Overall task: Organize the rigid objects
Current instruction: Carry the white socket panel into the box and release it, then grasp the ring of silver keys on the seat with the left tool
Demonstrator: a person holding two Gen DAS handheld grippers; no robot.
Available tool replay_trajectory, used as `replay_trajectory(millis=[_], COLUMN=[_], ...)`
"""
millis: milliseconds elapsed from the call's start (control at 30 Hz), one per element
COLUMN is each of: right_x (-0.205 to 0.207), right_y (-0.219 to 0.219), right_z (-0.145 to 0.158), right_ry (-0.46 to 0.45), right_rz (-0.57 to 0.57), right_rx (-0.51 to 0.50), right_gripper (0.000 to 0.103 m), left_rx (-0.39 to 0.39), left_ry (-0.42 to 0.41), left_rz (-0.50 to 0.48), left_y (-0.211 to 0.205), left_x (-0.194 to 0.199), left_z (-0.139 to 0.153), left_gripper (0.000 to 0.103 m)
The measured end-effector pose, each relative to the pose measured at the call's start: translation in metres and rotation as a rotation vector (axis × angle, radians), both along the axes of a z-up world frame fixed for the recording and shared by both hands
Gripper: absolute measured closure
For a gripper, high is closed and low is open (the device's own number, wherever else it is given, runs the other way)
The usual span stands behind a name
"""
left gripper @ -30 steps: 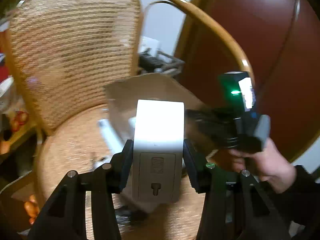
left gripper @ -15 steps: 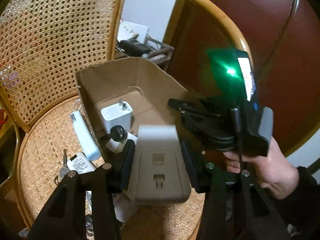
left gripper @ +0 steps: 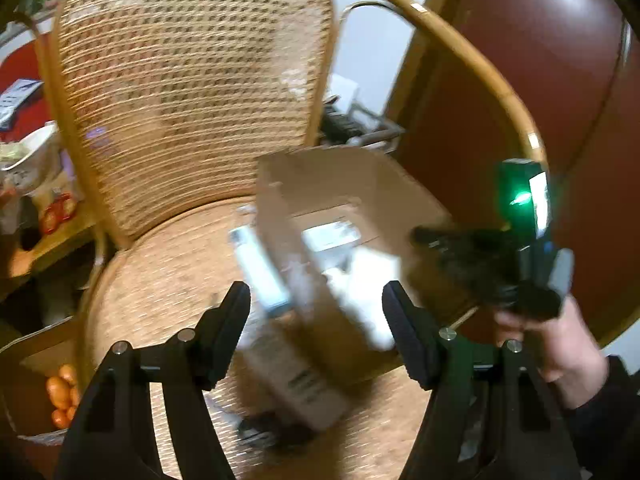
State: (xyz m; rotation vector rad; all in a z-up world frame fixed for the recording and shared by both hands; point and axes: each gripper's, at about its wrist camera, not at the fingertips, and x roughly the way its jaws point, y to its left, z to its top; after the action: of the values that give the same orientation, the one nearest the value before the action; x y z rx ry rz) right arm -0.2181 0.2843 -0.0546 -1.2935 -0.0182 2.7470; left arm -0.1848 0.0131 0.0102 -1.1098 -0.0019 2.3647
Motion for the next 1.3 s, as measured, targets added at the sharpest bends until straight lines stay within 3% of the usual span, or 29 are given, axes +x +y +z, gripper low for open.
replay_trajectory(millis=[133, 233, 367, 667, 900, 933, 1000, 1033, 1133, 1167, 1300], right_x=[0.0, 0.0, 0.0, 0.0, 0.0, 0.0, 0.0, 0.0, 0.0, 0.0, 0.0], right_y=[0.001, 0.002, 0.003, 0.002, 0.001, 0.0, 0.001, 0.001, 0.001, 0.001, 0.002], right_z=[0.0, 0.0, -0.001, -0.001, -0.002, -0.001, -0.002, -0.002, -0.002, -0.002, -0.002], right_ry=[-0.001, -0.002, -0.003, -0.008, -0.012, -0.012, -0.011, -0.012, -0.011, -0.011, -0.011], right_rz=[-0.002, 0.0, 0.0, 0.003, 0.003, 0.003, 0.0, 0.001, 0.0, 0.001, 0.001], right_rx=[-0.003, -0.001, 0.0, 0.005, 0.009, 0.01, 0.005, 0.008, 0.005, 0.007, 0.006], right_gripper=[0.099, 0.099, 0.099, 0.099, 0.099, 0.099, 0.099, 0.099, 0.099, 0.099, 0.099], left_rx=[-0.141, -0.203, -0.298, -0.388, -0.338, -0.313, -0.315, -0.318, -0.292, -0.286, -0.214], left_ry=[-0.019, -0.086, -0.149, -0.199, -0.229, -0.245, -0.236, -0.241, -0.225, -0.219, -0.172], left_rz=[0.064, 0.112, 0.098, 0.082, 0.113, 0.112, 0.095, 0.097, 0.109, 0.112, 0.128], left_y=[-0.021, -0.037, -0.035, -0.016, -0.024, -0.027, -0.025, -0.024, -0.024, -0.024, -0.03], left_x=[-0.012, -0.021, -0.03, -0.049, -0.066, -0.068, -0.067, -0.067, -0.065, -0.065, -0.064], left_z=[-0.017, -0.038, -0.069, -0.105, -0.111, -0.111, -0.107, -0.105, -0.099, -0.096, -0.07], left_gripper=[0.036, 0.036, 0.036, 0.035, 0.035, 0.04, 0.072, 0.079, 0.081, 0.096, 0.102])
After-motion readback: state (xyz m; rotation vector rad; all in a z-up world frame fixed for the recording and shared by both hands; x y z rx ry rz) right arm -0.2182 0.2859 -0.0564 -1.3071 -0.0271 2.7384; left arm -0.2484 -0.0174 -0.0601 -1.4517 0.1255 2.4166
